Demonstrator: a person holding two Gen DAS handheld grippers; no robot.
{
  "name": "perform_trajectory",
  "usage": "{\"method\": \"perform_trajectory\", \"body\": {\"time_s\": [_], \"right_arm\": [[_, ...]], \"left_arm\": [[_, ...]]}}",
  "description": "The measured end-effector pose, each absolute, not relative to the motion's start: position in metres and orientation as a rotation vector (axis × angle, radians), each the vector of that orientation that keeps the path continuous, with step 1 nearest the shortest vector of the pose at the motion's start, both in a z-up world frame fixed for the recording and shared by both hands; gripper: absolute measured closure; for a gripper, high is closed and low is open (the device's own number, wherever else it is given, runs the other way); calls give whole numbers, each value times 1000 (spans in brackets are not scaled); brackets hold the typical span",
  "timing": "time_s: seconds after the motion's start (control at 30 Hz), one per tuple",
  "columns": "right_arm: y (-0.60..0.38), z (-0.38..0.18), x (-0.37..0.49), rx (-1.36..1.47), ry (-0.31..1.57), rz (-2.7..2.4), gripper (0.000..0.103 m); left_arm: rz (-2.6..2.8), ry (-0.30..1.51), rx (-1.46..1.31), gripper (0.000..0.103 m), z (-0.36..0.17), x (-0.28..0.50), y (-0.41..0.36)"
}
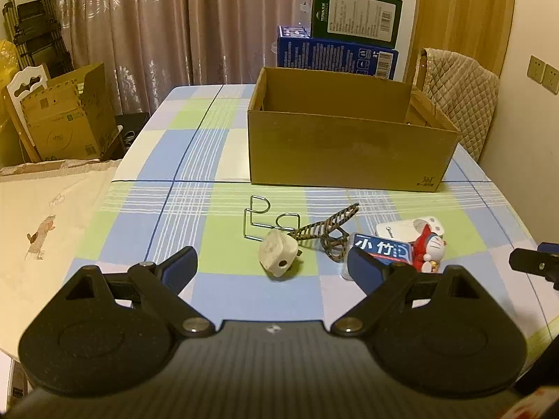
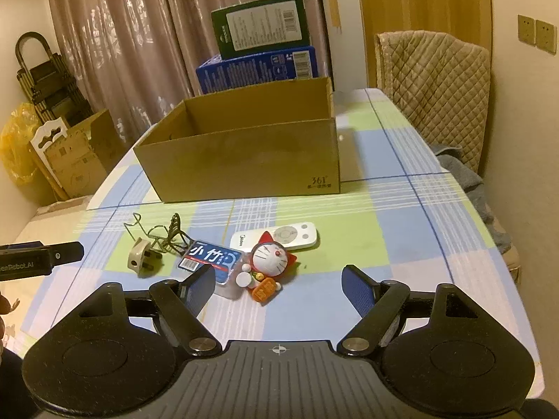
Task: Organize rigid objects
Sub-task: 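Withdraw both tools from the box toward the remaining items, then grasp the white plug with the left tool while the right tool grasps the Doraemon figure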
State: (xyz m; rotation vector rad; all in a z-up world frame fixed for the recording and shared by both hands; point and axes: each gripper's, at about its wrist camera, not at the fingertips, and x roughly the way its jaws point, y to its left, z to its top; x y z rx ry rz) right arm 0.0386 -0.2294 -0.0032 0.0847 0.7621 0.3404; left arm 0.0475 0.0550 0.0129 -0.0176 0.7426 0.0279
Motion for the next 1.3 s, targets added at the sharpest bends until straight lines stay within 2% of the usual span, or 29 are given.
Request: {"method": "perform_trajectory", "body": {"time_s": [0.57, 0.83, 1.3], "right_arm": [[-211, -47, 98, 174, 859, 314, 27], [-204, -74, 124, 273, 910, 303, 44], [-198, -98, 148, 334, 948, 252, 57]], "left_arm": [[19, 774, 16, 13, -16, 103, 61], [-7, 785, 46, 13, -33, 124, 62], [-29, 815, 39, 13, -63, 134, 72]]}}
